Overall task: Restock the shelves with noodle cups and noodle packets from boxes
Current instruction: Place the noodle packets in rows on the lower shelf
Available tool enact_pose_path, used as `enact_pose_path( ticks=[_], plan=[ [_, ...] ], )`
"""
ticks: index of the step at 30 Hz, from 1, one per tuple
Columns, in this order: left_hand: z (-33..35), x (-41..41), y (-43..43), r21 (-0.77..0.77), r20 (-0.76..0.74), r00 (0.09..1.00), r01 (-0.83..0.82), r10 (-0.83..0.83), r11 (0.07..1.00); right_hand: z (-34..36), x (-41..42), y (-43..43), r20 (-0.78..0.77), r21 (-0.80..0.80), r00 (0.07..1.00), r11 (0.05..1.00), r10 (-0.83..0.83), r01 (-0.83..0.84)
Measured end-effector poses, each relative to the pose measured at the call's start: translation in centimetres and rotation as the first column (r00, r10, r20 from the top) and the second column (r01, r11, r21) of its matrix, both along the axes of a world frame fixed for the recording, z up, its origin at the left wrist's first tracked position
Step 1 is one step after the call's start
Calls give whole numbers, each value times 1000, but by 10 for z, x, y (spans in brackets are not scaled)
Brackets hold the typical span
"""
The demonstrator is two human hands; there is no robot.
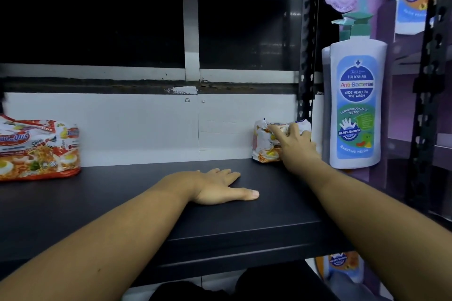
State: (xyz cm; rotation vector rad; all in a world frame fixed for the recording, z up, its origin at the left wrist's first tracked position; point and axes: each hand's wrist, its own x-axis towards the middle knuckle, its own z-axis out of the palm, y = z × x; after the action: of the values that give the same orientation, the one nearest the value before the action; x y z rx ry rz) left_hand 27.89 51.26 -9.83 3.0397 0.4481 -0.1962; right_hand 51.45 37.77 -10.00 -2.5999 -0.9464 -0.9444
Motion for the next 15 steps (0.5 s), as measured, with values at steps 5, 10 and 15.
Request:
enact_pose_path(
  ticks=[5,10,15],
  plan=[
    [-1,1,1,-1,1,1000,-1,1,1000,-5,7,4,-127,-41,988,994,92,-97],
    [-1,2,1,1,2,1000,-5,5,1000,-6,6,3,-183,-82,981,993,65,-82],
    [0,1,0,1,1,1000,-3,3,1000,-6,7,5,-257,-98,965,992,47,-75]
  ],
)
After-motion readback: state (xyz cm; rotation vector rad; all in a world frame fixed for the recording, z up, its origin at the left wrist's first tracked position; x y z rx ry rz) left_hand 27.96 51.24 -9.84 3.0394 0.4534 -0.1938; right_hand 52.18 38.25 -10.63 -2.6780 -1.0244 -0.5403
